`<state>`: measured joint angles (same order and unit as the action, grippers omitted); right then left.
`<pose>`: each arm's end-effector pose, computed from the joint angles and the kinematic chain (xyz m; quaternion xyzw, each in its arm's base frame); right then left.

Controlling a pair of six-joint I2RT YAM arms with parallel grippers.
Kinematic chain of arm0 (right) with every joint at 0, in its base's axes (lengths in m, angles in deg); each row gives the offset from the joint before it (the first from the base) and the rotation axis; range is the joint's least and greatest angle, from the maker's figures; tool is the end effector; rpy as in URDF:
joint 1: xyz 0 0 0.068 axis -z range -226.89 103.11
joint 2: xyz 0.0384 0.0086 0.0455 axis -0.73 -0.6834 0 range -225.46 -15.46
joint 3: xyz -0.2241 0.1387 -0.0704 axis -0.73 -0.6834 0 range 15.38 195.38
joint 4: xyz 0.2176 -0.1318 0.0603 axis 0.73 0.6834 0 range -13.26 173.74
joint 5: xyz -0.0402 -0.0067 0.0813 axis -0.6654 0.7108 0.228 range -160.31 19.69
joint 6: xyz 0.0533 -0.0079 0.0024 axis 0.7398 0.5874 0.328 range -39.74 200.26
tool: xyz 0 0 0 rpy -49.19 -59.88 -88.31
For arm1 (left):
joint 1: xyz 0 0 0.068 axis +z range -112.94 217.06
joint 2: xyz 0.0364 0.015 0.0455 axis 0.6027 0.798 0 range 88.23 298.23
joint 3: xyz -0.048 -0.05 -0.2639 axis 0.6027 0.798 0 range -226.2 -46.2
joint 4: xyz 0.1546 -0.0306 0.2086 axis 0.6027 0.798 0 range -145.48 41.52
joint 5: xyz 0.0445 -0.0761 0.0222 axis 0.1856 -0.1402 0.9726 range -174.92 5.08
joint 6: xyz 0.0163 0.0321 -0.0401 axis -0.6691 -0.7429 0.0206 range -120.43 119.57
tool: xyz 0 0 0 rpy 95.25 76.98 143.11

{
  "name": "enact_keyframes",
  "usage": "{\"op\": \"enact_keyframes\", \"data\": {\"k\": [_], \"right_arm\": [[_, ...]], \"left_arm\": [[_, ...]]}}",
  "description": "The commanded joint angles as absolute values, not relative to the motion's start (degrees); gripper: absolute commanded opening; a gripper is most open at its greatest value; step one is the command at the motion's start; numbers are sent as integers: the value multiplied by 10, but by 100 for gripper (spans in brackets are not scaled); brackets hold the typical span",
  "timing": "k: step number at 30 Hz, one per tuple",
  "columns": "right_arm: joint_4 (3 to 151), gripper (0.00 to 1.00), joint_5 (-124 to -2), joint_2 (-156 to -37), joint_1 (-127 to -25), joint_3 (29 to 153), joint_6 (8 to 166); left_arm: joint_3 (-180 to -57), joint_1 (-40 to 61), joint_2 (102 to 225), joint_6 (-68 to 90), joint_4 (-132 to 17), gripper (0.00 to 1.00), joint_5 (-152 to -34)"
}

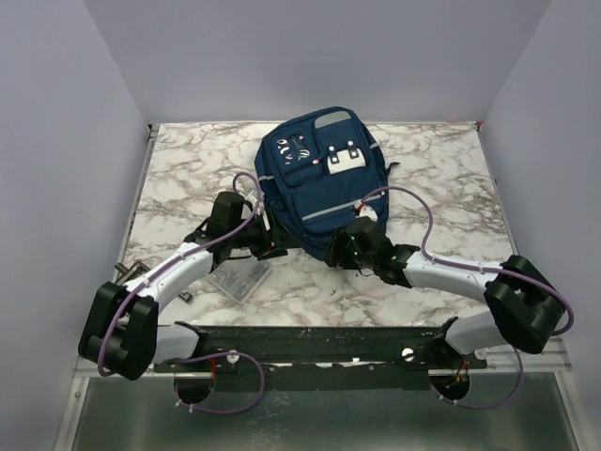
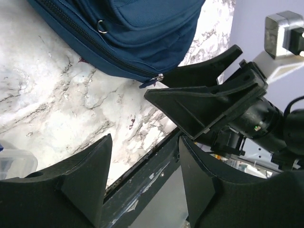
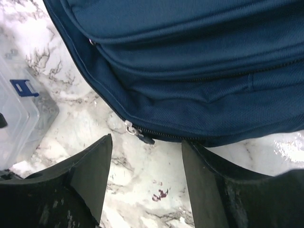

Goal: Pack the student bag
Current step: Zip the student bag at the center of the board.

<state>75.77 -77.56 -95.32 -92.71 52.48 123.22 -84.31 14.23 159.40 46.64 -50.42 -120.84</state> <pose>0.1953 0.1945 0.1782 0.0030 0.9113 0.2440 0.3316 0.2257 -0.1178 0.2166 -0.0477 0.8647 -0.4657 0.1822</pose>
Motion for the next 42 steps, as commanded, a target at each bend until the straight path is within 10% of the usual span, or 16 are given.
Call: {"op": "enact_keyframes", "data": {"k": [1,11,26,42], "right_arm": [[732,63,-838,-972,-933,546,1216],[692,51,-949,-1018,-974,548,1187],[607,1,-921,-986,-992,482,1139],[616,0,-883,-939,-992,463,1150]], "left_arm": [[-833,144,1624,520,-546,60,-1212],[-799,144,1640,478,-686,57,-1274],[-740,143,1618,406,-819,52,-1337],[-740,144,1639,446,-854,51,-1343]]}}
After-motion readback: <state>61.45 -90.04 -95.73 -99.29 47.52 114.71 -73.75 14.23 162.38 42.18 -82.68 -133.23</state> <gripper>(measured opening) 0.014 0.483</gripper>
